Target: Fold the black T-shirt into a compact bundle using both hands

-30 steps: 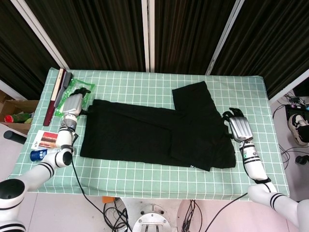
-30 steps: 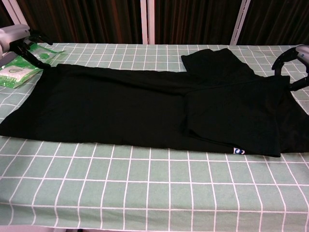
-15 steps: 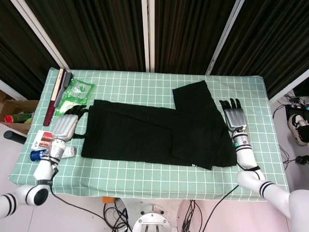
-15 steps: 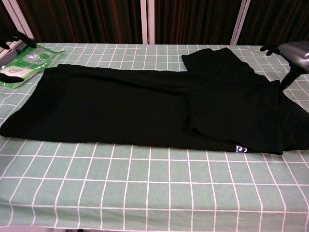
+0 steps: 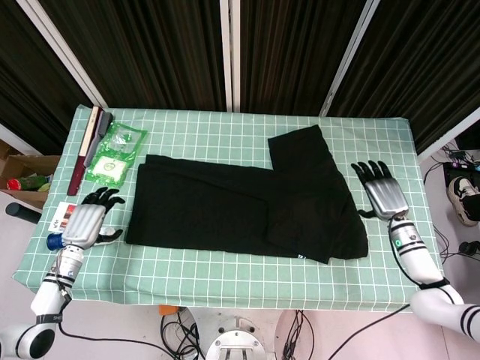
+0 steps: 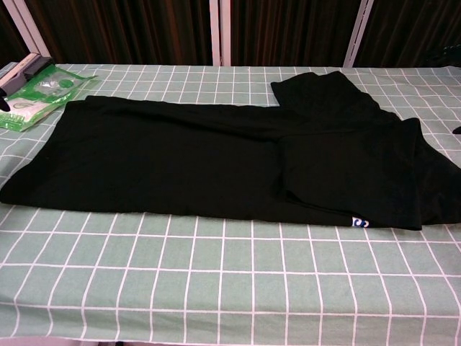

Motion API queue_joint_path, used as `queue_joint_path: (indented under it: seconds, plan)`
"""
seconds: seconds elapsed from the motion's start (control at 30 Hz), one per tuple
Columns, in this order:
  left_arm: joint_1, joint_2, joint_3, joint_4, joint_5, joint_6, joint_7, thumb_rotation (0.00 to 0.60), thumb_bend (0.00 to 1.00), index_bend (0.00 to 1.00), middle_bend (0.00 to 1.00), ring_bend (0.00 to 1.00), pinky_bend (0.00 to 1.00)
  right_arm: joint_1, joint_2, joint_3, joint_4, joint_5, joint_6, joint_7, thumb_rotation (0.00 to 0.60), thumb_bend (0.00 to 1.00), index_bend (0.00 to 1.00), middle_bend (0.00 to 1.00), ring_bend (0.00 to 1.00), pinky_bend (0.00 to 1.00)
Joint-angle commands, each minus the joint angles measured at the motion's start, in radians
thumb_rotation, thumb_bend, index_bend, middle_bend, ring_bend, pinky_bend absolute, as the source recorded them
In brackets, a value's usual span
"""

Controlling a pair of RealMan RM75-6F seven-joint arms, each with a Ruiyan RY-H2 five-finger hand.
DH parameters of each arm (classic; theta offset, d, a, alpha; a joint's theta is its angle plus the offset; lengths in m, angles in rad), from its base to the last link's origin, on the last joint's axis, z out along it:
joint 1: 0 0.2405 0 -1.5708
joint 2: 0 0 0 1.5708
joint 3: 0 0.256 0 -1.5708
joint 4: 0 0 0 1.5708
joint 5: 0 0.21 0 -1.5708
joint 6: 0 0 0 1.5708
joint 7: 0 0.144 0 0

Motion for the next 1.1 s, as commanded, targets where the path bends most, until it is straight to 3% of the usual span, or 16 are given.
queue_joint_path:
  seconds: [0.03, 0.17, 0.37, 0.57, 0.8, 1.1]
  plan:
    - [0.022, -0.020, 0.022, 0.008, 0.032, 0.026, 0.006, 0.600, 0.19, 0.32, 0.15, 0.08, 0.16, -0.035, 0.027, -0.044, -0.047, -0.079, 0.036, 0.121, 0.600, 0.00, 0.14, 0.13, 0.00, 0.00]
    - [0.061, -0.065, 0.061, 0.046, 0.102, 0.084, 0.033, 0.600, 0.21, 0.36, 0.17, 0.08, 0.16, -0.079, 0.051, -0.077, -0.075, -0.168, 0.134, 0.211, 0.600, 0.05, 0.22, 0.16, 0.00, 0.00]
    - [0.114, -0.161, 0.105, 0.146, 0.192, 0.158, 0.048, 0.600, 0.24, 0.38, 0.18, 0.08, 0.16, -0.128, 0.124, -0.095, -0.135, -0.222, 0.233, 0.275, 0.600, 0.08, 0.25, 0.17, 0.00, 0.00]
    - [0.126, -0.292, 0.079, 0.303, 0.224, 0.189, 0.020, 0.600, 0.24, 0.38, 0.18, 0.08, 0.17, -0.147, 0.172, -0.087, -0.175, -0.212, 0.263, 0.278, 0.600, 0.08, 0.26, 0.17, 0.00, 0.00]
    - [0.108, -0.380, 0.061, 0.425, 0.239, 0.164, 0.017, 0.600, 0.23, 0.38, 0.18, 0.08, 0.16, -0.152, 0.180, -0.090, -0.190, -0.206, 0.260, 0.273, 0.600, 0.08, 0.27, 0.17, 0.00, 0.00]
    - [0.076, -0.430, 0.051, 0.478, 0.250, 0.106, -0.033, 0.600, 0.19, 0.40, 0.18, 0.08, 0.17, -0.154, 0.167, -0.093, -0.182, -0.198, 0.249, 0.296, 0.600, 0.08, 0.27, 0.17, 0.00, 0.00]
